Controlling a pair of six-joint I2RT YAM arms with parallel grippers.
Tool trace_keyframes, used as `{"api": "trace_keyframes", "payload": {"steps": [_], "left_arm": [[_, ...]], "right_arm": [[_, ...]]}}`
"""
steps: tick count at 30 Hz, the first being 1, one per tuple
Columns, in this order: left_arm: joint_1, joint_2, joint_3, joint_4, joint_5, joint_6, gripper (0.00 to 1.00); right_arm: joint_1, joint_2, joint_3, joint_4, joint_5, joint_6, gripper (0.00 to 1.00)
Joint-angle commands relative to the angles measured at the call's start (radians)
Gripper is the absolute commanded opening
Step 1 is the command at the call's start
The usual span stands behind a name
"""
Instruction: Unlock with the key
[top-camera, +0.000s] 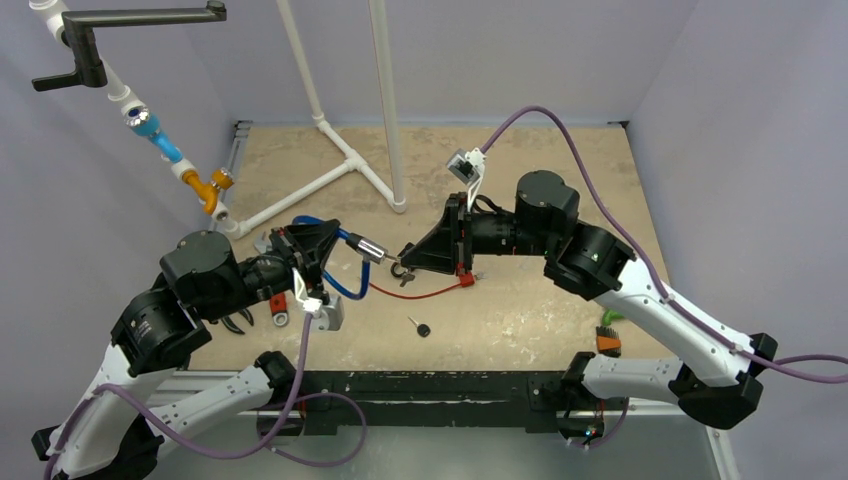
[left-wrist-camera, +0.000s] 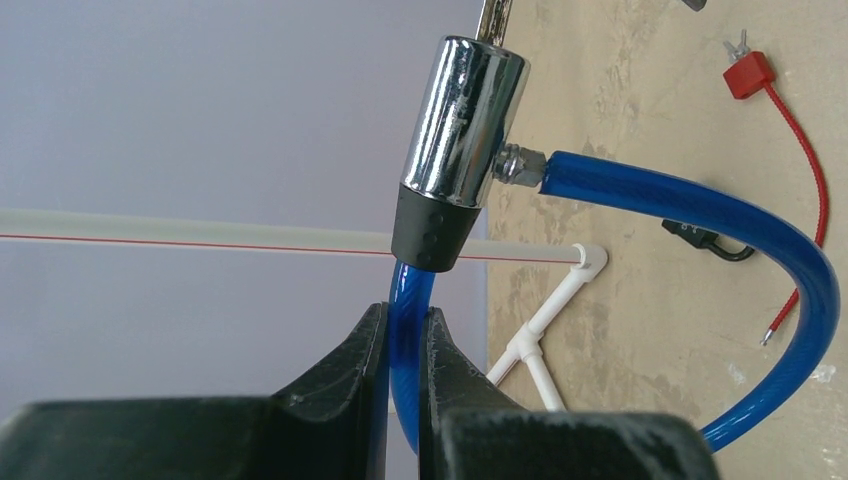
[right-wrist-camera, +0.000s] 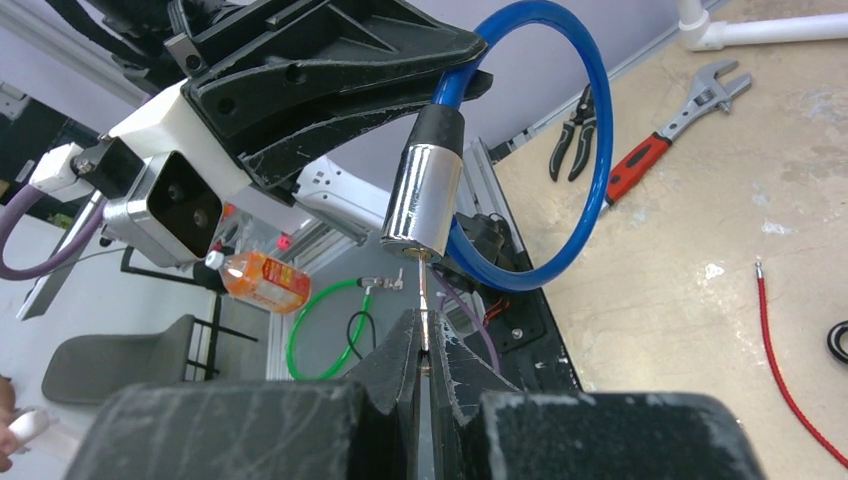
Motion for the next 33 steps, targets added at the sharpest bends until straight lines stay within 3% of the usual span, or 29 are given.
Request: {"api": "trace_keyframes", "payload": {"steps": [1,9,20,33], "left_arm": [[-0.003,-0.005,0.000,0.108,0.018,0.026,0.00],[-0.006,0.006,-0.003,0.121,-0.001,0.019,0.00],[-0.005,0.015,-0.022,0.162,-0.027,-0.109,0.00],[-0.014,0.012,-0.084,0.143,-0.093,-0.002,0.00]], "right_arm": [[-0.002,0.002,-0.019,0.060,0.079,0.018,0.00],[0.000,0.001,-0.073,0.159,0.075,0.035,0.00],[0.061,-0.008,-0.122,0.271,0.160,0.022,0.00],[0.150,-0.054,-0.155,0.258,0.403,-0.011,0.00]]}}
